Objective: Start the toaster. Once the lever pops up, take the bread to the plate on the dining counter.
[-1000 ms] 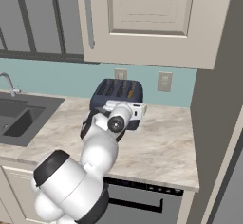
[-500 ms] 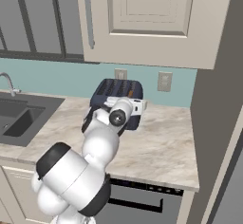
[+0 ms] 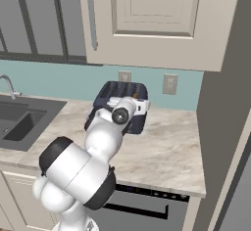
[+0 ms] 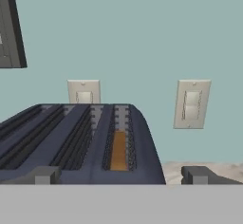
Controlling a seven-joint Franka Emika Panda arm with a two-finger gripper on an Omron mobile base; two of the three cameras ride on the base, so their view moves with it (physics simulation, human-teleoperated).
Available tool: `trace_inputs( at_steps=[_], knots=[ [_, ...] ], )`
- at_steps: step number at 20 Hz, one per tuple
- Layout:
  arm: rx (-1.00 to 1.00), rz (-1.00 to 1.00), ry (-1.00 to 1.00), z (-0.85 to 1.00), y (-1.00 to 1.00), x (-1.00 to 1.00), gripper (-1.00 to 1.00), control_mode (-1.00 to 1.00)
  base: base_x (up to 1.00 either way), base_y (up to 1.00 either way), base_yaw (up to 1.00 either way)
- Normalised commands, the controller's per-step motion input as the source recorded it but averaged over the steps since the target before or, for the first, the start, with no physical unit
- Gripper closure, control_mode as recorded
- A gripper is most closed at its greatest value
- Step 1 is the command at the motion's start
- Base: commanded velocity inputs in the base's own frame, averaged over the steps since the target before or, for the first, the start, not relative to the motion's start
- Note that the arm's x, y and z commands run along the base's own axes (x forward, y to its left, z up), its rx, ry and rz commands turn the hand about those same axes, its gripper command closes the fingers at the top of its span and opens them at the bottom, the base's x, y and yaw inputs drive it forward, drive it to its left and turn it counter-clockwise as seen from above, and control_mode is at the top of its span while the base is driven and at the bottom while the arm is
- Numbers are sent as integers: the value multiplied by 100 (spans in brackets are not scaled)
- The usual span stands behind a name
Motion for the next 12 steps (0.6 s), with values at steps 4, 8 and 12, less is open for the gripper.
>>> trace_inputs(
  at_steps=[4,8,12],
  knots=[
    [0,0,0,0,0,19,-100,-100,0,0,0],
    [0,0,0,0,0,21,-100,-100,0,0,0],
    [0,0,0,0,0,26,-100,-100,0,0,0]
  ],
)
